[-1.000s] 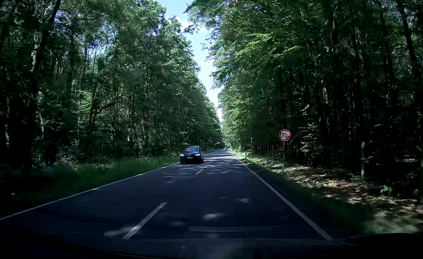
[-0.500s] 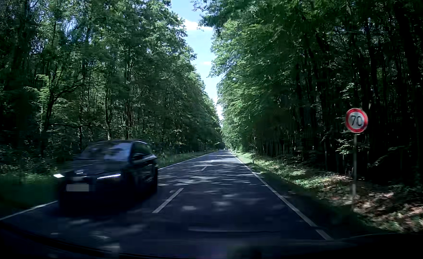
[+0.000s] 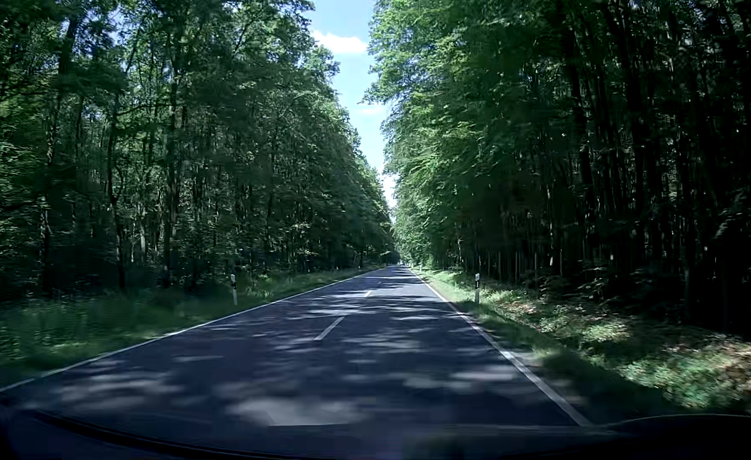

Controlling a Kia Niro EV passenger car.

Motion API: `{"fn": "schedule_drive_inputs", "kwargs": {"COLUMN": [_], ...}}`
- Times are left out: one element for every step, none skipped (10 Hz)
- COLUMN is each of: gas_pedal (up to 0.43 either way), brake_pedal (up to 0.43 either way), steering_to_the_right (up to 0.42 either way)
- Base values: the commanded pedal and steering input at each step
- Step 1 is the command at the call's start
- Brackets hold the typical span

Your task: Follow the waypoints while adhering to traffic rules and regulations

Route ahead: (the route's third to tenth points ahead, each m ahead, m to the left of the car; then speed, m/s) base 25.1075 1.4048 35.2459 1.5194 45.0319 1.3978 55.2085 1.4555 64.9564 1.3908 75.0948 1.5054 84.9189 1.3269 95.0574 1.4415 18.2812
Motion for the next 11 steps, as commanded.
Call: {"fn": "schedule_drive_inputs", "kwargs": {"gas_pedal": [0.0,0.0,0.0,0.0,0.0,0.0,0.0,0.0,0.0,0.0,0.0], "brake_pedal": [0.03,0.03,0.03,0.03,0.03,0.03,0.03,0.03,0.03,0.03,0.03], "steering_to_the_right": [0.0,0.0,0.0,0.0,0.0,0.0,0.0,0.0,0.003,0.005,0.005]}}
